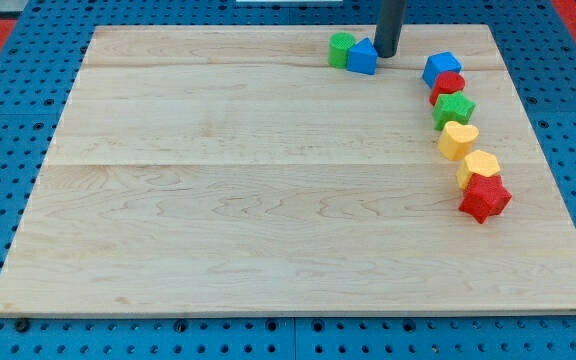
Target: Move the green circle a bit down
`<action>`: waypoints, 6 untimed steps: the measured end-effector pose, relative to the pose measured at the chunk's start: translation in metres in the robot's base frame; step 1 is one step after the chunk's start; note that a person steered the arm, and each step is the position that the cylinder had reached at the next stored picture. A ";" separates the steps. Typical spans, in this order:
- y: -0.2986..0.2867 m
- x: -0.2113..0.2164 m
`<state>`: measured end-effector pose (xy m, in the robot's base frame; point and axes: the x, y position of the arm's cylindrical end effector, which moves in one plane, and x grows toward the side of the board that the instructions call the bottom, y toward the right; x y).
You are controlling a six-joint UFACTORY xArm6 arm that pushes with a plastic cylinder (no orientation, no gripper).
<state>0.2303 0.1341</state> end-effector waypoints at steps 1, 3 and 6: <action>-0.014 -0.008; -0.054 0.031; -0.133 0.040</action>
